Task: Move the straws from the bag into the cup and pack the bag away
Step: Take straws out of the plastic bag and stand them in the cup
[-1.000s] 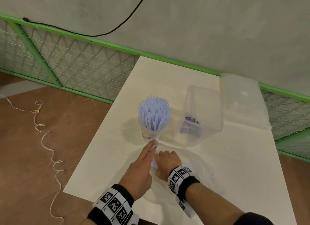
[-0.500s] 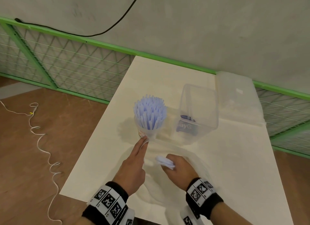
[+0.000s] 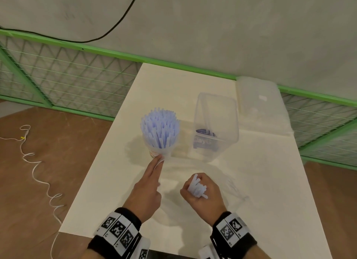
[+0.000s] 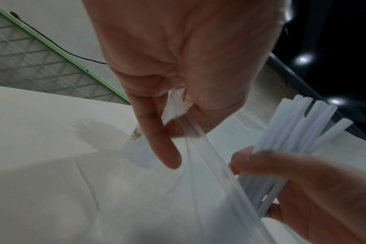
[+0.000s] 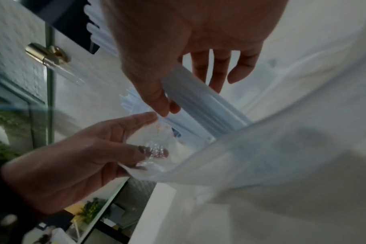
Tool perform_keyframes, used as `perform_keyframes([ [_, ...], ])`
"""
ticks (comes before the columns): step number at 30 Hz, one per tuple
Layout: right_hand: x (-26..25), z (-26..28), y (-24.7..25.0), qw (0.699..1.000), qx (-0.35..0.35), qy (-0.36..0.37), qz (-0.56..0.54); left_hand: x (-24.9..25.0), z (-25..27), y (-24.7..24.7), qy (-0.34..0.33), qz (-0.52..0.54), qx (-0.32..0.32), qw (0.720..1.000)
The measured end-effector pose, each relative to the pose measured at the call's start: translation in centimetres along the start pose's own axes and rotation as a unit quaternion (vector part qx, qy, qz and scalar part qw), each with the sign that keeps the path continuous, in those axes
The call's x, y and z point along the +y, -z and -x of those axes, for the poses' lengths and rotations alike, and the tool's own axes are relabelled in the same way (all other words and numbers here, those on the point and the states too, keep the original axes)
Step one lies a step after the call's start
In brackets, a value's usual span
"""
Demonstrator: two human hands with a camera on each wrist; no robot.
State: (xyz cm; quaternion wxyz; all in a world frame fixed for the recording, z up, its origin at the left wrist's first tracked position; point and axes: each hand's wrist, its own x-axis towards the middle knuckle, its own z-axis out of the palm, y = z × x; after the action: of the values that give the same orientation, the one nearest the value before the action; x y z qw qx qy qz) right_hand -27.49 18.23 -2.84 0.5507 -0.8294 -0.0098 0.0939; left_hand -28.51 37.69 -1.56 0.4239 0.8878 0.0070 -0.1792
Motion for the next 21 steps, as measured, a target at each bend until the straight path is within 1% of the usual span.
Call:
perform_keyframes([
  [2,0.2,-0.1,0.4,0.999,-0.033,0.012,0.01,-0.1,0.0,-0.1,-0.005,-0.001,0.002,1.0],
  [3,0.3,0.0,0.6,0.999,-0.038,0.021,0.032,-0.2,-0.1,-0.1,-0.008,-0.001,0.003,1.0],
  [7,0.6,0.4,1.3,0.994,-0.027,0.059,0.089,-0.3,0.0,-0.1,-0.016,-0.009,0.009,1.0],
  [9,1.3,0.4,1.3,0.99,-0.035,0.055,0.121,-0.4,0.0,-0.1,-0.021,-0.008,0.013,1.0],
  [11,1.8,0.5,1.3,0.986,-0.052,0.05,0.151,-0.4,0.0,-0.1,-0.044,-0.006,0.009,0.999],
  [13,1.0,0.6,1.6,0.983,-0.068,0.058,0.158,-0.2,0.4,0.2,-0.082,-0.011,-0.018,0.996],
  [16,-3.0,0.7,3.1,0.991,-0.053,0.065,0.102,-0.4,1.1,0.8,-0.119,-0.071,-0.091,0.986],
  [17,-4.6,0.7,3.8,0.994,-0.047,0.065,0.07,-0.6,1.2,0.9,-0.128,-0.098,-0.099,0.982],
  [18,-6.2,0.7,4.7,0.996,-0.041,0.067,0.039,-0.9,1.2,1.0,-0.143,-0.117,-0.091,0.979],
  [19,-7.8,0.7,5.7,0.997,-0.031,0.075,0.012,-1.3,1.2,1.0,-0.164,-0.126,-0.065,0.976],
  [21,-10.3,0.5,7.7,0.995,0.011,0.095,-0.036,-1.9,1.0,1.0,-0.211,-0.122,-0.001,0.97],
])
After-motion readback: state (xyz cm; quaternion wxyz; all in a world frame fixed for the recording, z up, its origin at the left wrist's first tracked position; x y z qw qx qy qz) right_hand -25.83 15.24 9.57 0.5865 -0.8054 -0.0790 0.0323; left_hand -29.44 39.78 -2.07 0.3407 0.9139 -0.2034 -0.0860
